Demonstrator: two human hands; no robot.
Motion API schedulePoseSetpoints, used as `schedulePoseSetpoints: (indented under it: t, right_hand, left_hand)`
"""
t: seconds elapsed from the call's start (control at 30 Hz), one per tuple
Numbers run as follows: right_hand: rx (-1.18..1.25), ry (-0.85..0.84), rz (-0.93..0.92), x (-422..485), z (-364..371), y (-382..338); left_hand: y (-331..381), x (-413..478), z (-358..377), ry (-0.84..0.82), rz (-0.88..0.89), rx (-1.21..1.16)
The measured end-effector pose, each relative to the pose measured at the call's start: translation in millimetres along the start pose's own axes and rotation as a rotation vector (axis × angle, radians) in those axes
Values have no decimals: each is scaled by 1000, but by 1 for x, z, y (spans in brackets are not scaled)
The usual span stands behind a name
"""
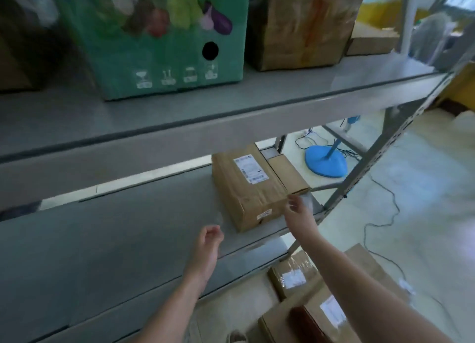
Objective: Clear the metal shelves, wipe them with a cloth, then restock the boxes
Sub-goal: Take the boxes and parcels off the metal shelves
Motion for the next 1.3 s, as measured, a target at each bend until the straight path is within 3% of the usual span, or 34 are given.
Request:
schedulePoseSetpoints:
  t: [0.1, 0.2, 0.27, 0.43, 0.7, 0.93, 1.3]
  right_hand:
    - [-23, 14, 137, 57, 7, -1]
    - [61, -74, 265, 85, 21, 13]
    - [123, -120, 280, 92, 31, 21]
    - [110, -20, 229, 81, 29, 23]
    - [264, 128, 87, -31, 45, 1]
    - [480, 312, 24, -188, 69, 0]
    - [492, 227, 35, -276, 133, -6]
  left_hand:
    - [3, 55, 38, -75, -102, 13]
    - [-1, 90, 66, -129, -211, 77]
    - [-2, 98, 73, -148, -230, 74]
    - [2, 96, 68, -159, -198, 102]
    - [16, 33, 1, -1, -55, -21]
    - [29, -64, -78, -36, 207, -70]
    - [23, -124, -179, 20, 292, -34]
Point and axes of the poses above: each hand's wrist, its own x-axis towards the middle knuckle, its own z-axis out of the palm, y = z × x, the point moved 5 cm from there along x, towards the middle knuckle, and after that the axes turned 5 degrees about z, right-handed, at the moved point
